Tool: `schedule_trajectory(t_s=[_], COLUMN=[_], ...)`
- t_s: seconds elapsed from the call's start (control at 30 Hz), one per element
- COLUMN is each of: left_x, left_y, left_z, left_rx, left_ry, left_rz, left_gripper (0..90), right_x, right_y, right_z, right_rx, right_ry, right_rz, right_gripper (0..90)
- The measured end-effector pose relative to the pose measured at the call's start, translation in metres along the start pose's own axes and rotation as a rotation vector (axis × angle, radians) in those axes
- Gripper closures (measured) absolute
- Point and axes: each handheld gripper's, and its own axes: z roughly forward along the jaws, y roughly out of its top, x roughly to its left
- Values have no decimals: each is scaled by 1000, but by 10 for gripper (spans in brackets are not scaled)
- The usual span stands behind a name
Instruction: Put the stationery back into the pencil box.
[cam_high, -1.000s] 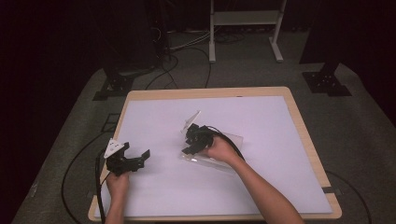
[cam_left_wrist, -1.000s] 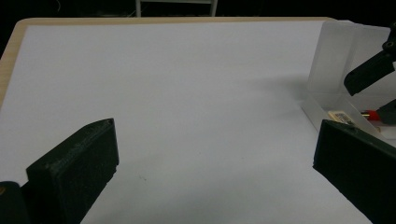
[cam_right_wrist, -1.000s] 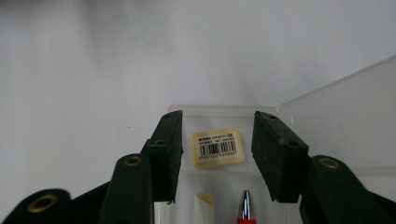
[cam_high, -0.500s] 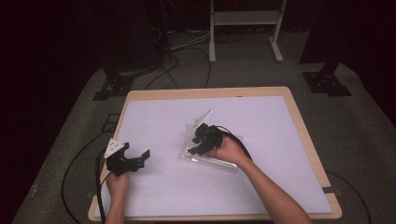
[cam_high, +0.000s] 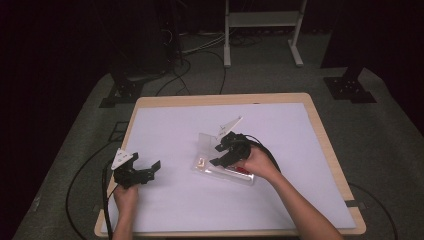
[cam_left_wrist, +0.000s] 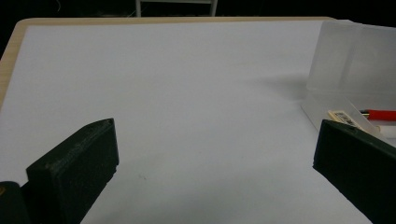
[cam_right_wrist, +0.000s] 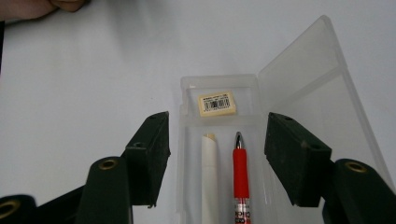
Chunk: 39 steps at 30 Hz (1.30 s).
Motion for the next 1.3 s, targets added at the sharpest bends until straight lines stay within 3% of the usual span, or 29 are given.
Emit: schedule_trajectory(t_s=[0.43,0.93,1.3], left_x=[-1,-1,-1], left_y=[0,0,0], left_z=[1,1,1], left_rx=[-2,2,6], left_ry=[2,5,6], left_rz=[-2,2,6], left_gripper=[0,0,0], right_x=[1,2,0], right_y=[-12,-24,-39], right_z=[-13,-29,-38], right_rx=[-2,-17,-27], right_ry=[-14,-30,-23], right_rz=[2,6,41], right_gripper=[295,285,279])
